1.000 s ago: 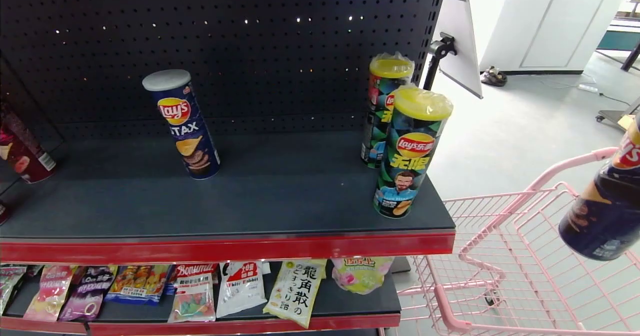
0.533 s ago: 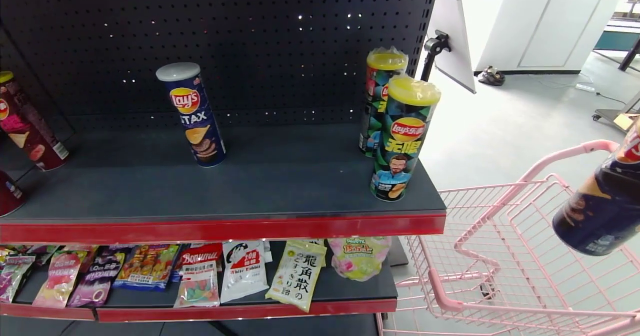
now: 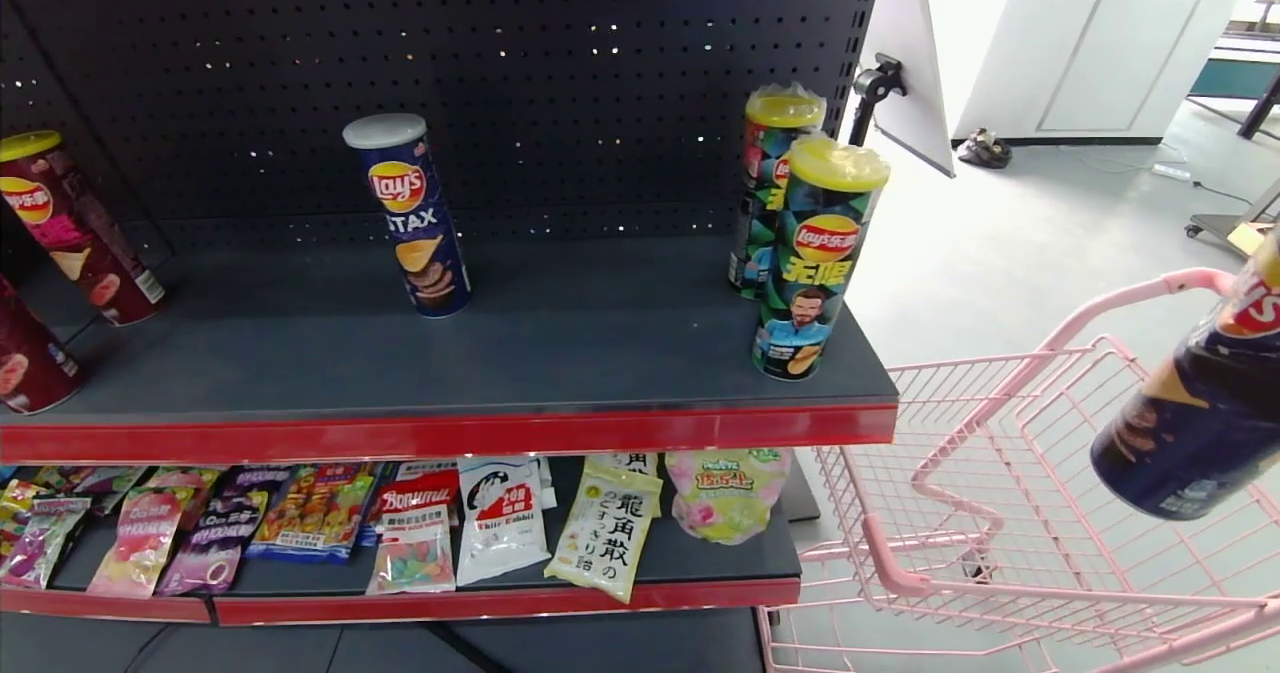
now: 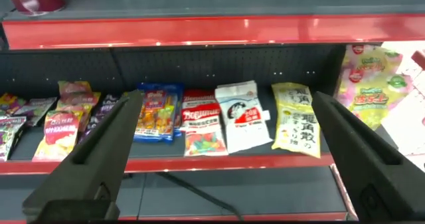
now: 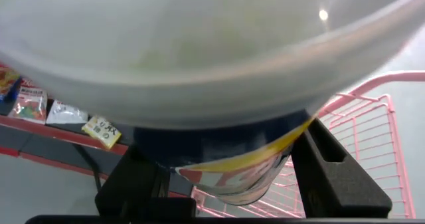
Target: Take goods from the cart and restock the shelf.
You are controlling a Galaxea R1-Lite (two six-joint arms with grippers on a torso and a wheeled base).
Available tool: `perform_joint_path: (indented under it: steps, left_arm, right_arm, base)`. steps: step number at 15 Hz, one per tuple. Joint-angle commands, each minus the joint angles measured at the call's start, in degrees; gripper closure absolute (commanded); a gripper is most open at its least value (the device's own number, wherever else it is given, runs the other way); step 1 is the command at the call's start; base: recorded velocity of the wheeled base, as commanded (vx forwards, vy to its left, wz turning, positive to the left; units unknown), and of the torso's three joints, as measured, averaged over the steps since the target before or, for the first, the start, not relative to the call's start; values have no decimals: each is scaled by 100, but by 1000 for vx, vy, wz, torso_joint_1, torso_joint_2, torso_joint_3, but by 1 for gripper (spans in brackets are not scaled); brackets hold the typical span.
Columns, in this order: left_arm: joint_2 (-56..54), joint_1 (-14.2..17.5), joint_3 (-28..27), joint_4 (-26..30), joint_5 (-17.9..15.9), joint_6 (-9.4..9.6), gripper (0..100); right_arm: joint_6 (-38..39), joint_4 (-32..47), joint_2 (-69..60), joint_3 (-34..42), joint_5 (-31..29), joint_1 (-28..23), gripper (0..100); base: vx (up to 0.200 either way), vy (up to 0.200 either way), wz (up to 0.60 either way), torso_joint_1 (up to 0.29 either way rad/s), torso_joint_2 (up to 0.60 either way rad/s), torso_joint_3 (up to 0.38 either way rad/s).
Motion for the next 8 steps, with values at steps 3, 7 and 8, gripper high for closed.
perform_joint_path:
  steps: [3,7,8]
  left_arm:
    - [5,2,0,0,4,2,0]
    - [5,2,0,0,4,2,0]
    - [5,2,0,0,4,-7,0]
  right_arm:
    - [5,54,-146,18,224,18,100]
    - [5,46,-243,141,277,26,100]
    - [5,46,-234,150,286,18,100]
  base:
    - [0,200,0,7,1,4]
    - [0,200,0,2,6,1]
    - [0,200,0,-2,2,7]
